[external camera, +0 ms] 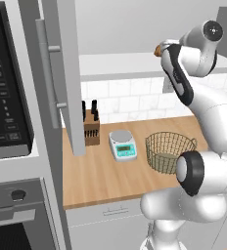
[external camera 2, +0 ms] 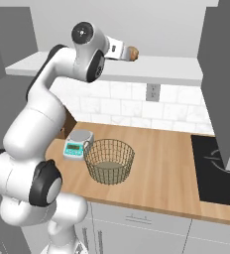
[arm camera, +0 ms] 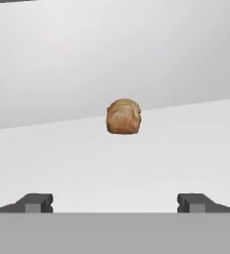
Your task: Open the cabinet, pick up the bread from the cabinet and place it in the basket. Then move the basket to the dining counter.
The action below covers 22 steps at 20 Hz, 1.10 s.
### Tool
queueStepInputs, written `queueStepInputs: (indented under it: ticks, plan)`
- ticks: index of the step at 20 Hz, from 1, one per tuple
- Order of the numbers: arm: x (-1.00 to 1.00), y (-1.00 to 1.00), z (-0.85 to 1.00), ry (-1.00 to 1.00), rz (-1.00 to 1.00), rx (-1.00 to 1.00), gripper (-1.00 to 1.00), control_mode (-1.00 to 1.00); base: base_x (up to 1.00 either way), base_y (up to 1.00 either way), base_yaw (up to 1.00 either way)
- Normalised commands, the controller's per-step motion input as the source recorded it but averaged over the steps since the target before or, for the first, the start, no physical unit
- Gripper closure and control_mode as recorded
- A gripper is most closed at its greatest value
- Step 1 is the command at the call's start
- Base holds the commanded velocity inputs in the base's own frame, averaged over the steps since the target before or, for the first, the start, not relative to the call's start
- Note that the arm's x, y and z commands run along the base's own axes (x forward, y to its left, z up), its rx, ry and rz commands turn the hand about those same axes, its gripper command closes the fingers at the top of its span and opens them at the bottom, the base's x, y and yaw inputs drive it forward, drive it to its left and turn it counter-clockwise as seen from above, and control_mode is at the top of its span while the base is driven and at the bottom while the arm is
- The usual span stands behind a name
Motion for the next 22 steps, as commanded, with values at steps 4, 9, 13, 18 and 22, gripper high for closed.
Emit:
queueStepInputs:
  ticks: [4, 9, 13, 18, 22]
  plan:
    - [0.33, 0.00, -0.02, 0.00, 0.00, 0.00, -1.00, -1.00, 0.00, 0.00, 0.00]
    - [0.28, -0.04, -0.04, 0.02, 0.00, 0.00, -1.00, -1.00, 0.00, 0.00, 0.00]
    - [0.18, -0.14, -0.06, 0.03, 0.00, 0.00, -1.00, -1.00, 0.00, 0.00, 0.00]
    - [0.18, -0.09, -0.10, 0.00, 0.00, 0.00, -1.00, -1.00, 0.00, 0.00, 0.00]
    - [0.31, 0.00, -0.14, 0.01, 0.00, 0.00, -1.00, -1.00, 0.00, 0.00, 0.00]
